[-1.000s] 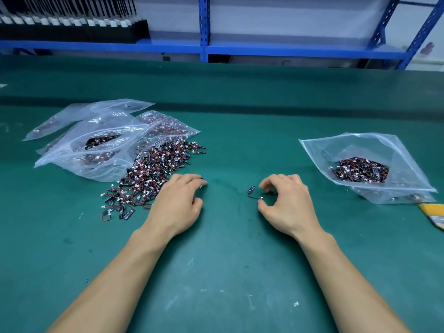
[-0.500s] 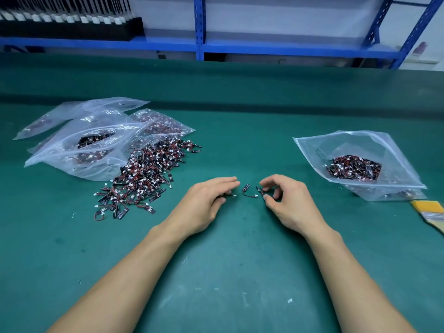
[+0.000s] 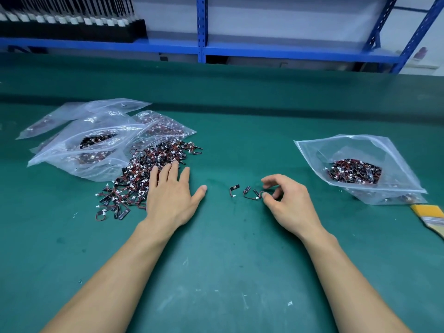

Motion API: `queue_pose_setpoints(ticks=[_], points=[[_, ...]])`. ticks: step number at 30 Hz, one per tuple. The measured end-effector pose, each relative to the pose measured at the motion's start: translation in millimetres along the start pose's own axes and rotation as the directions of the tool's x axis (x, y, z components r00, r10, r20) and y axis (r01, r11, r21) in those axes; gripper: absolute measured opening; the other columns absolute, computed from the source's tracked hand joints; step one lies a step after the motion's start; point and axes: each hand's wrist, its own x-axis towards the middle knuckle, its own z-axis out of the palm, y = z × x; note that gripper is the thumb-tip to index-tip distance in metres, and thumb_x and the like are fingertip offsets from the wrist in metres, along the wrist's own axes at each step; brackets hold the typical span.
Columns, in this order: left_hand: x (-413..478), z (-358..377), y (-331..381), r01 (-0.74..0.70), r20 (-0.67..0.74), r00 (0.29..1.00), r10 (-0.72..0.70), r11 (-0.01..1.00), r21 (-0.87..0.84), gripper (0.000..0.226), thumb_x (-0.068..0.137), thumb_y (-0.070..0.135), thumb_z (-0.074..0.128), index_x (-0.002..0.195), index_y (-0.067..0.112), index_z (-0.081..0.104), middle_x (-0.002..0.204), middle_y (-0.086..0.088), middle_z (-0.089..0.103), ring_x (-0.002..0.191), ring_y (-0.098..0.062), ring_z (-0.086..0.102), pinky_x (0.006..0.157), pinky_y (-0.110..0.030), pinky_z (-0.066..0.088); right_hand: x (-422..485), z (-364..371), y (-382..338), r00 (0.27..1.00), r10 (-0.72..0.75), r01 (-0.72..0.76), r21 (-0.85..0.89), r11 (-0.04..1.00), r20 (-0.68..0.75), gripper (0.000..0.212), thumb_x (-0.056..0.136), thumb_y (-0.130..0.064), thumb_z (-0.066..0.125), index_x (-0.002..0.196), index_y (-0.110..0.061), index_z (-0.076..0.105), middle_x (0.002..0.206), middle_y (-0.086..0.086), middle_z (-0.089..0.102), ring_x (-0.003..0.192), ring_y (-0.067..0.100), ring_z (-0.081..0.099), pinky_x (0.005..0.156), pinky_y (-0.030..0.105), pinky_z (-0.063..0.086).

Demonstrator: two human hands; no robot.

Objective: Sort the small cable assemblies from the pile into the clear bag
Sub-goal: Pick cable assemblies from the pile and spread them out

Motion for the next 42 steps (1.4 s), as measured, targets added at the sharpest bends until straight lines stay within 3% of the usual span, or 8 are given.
queue_pose_setpoints(ticks=[7, 14, 19, 25, 31, 37, 42], points=[[-4.1, -1.0, 0.1, -0.058, 0.021, 0.998, 0.058, 0.998, 0.006, 0.075, 0.093, 0.07, 0.024, 0.15, 0.023, 0.038, 0.159, 0.0, 0.033, 0.151, -0.018, 0.016, 0.12, -0.05, -0.013, 0.0, 1.2, -0.7, 1.0, -0.016, 0.016, 0.004, 1.0, -0.003, 0.023, 0.086, -0.017, 0.071, 0.105, -0.027, 0.068, 0.094, -0.018, 0.067, 0.074, 0.009, 0.058, 0.078, 0.032, 0.052], [-4.5, -2.5, -2.1, -0.014, 0.019, 1.0, 0.014, 1.0, -0.011, 0.076, 0.092, 0.073, 0.023, 0.153, 0.027, 0.031, 0.164, -0.007, 0.02, 0.152, -0.022, 0.013, 0.119, -0.054, -0.014, 0.1, 1.9, 0.1, 1.0, -0.012, 0.012, 0.014, 1.0, -0.004, 0.022, 0.086, -0.017, 0.071, 0.105, -0.027, 0.068, 0.093, -0.018, 0.067, 0.074, 0.01, 0.058, 0.079, 0.034, 0.053], [-4.3, -5.2, -0.9, -0.055, -0.036, 0.998, 0.054, 0.999, -0.005, 0.076, 0.09, 0.071, 0.024, 0.148, 0.025, 0.04, 0.151, -0.001, 0.042, 0.144, -0.02, 0.029, 0.119, -0.055, -0.011, 0.5, 2.2, -0.2, 1.0, -0.012, 0.012, 0.004, 1.0, -0.004, 0.021, 0.086, -0.017, 0.071, 0.104, -0.027, 0.068, 0.092, -0.02, 0.067, 0.075, 0.009, 0.058, 0.078, 0.032, 0.052], [-4.1, -3.6, -3.1, -0.016, -0.015, 1.0, 0.016, 1.0, 0.001, 0.08, 0.09, 0.074, 0.021, 0.153, 0.026, 0.029, 0.164, -0.01, 0.02, 0.152, -0.022, 0.006, 0.117, -0.058, -0.016, -0.1, 1.8, -1.2, 1.0, -0.002, 0.002, 0.006, 1.0, -0.002, 0.02, 0.086, -0.017, 0.071, 0.103, -0.027, 0.069, 0.091, -0.019, 0.066, 0.074, 0.009, 0.058, 0.077, 0.031, 0.051], [-5.7, -3.7, -2.9, -0.051, -0.038, 0.998, 0.05, 0.999, -0.009, 0.074, 0.092, 0.071, 0.028, 0.146, 0.024, 0.043, 0.151, -0.003, 0.043, 0.149, -0.021, 0.02, 0.118, -0.057, -0.014, -0.8, 1.4, -1.5, 1.0, 0.01, -0.01, 0.018, 1.0, 0.003, 0.019, 0.087, -0.018, 0.071, 0.103, -0.027, 0.069, 0.089, -0.021, 0.066, 0.074, 0.01, 0.057, 0.077, 0.03, 0.051], [-10.7, -8.7, 3.7, -0.254, -0.061, 0.967, 0.249, 0.961, -0.109, 0.058, 0.094, 0.06, 0.042, 0.139, 0.025, 0.053, 0.14, 0.01, 0.053, 0.143, -0.016, 0.029, 0.122, -0.05, -0.008, -0.6, 1.5, -2.8, 1.0, 0.015, -0.015, 0.016, 1.0, 0.005, 0.019, 0.087, -0.018, 0.07, 0.103, -0.028, 0.069, 0.09, -0.02, 0.067, 0.075, 0.008, 0.057, 0.076, 0.029, 0.05], [-15.1, -15.9, 10.1, -0.402, -0.124, 0.914, 0.385, 0.899, -0.174, 0.042, 0.095, 0.052, 0.052, 0.124, 0.026, 0.067, 0.119, 0.013, 0.064, 0.118, -0.018, 0.047, 0.122, -0.044, 0.011, -0.8, 1.4, -3.7, 1.0, 0.017, -0.018, 0.021, 1.0, 0.01, 0.019, 0.087, -0.018, 0.069, 0.103, -0.029, 0.069, 0.091, -0.021, 0.067, 0.075, 0.007, 0.057, 0.075, 0.027, 0.049]])
